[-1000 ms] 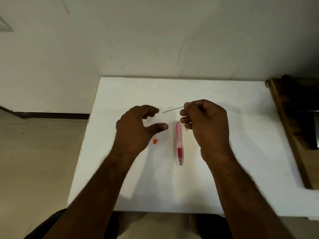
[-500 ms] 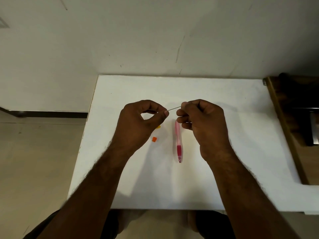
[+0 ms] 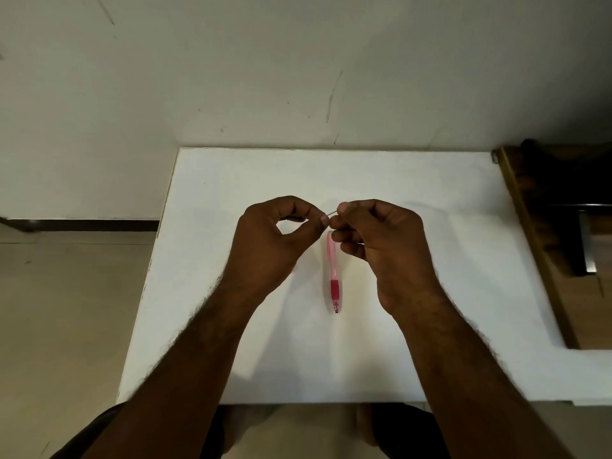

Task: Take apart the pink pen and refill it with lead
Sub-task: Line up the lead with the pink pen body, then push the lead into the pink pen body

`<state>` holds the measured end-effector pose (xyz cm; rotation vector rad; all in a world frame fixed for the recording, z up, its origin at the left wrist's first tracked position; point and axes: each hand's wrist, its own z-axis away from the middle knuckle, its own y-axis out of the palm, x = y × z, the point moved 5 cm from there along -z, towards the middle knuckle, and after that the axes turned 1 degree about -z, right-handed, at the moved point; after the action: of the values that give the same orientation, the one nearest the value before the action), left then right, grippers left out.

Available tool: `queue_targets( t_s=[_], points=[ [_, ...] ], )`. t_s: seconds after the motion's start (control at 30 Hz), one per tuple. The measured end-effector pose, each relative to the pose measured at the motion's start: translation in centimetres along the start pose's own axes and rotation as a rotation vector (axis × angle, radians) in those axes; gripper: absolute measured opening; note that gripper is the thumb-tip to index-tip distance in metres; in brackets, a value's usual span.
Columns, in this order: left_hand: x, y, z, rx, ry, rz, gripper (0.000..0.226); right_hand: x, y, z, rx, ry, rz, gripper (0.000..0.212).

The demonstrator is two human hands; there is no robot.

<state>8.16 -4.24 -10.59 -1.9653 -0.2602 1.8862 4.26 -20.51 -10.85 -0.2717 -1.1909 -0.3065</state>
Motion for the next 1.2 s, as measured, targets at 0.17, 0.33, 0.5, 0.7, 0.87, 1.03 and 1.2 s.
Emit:
queue_targets(
  t_s=[0.17,0.33,0.5,0.7,0.87,1.03,1.2],
  points=[
    [1.0,0.8,0.2,-0.028,-0.062,-0.195,0.035,0.7,-1.8,-0.2,-0.176,-0.076,-0.039,0.017],
    [1.0,3.5,1.4,-0.023,0.047,-0.726,0.039,1.0,-3.6,-0.2,-0.297,-0.071,-0.088,0.016],
    [2.2,6.0,2.2,0.080,-0.023,-0.997,0.053,0.7,-3.4,-0.1,-0.291,-0.074,-0.074,0.016],
    [2.0,5.9,2.4,0.071,-0.072,-0.966,0.039,0.8,-3.2,0.1,-0.270,-0.078,-0.080,0.017],
    [-0.3,3.4,1.7,-0.013,0.003,-0.687,0.029,1.2,-2.9,0.0,-0.263,-0.088,-0.180,0.016],
    [-1.2,-0.2,1.4,-0.101,0.043,-0.470,0.018,1.3,-1.2,0.0,-0.173,-0.048,-0.359,0.013],
    [-0.6,-1.8,1.4,-0.090,0.098,-0.384,0.015,1.2,1.2,0.2,-0.066,-0.021,-0.415,0.014]
  ],
)
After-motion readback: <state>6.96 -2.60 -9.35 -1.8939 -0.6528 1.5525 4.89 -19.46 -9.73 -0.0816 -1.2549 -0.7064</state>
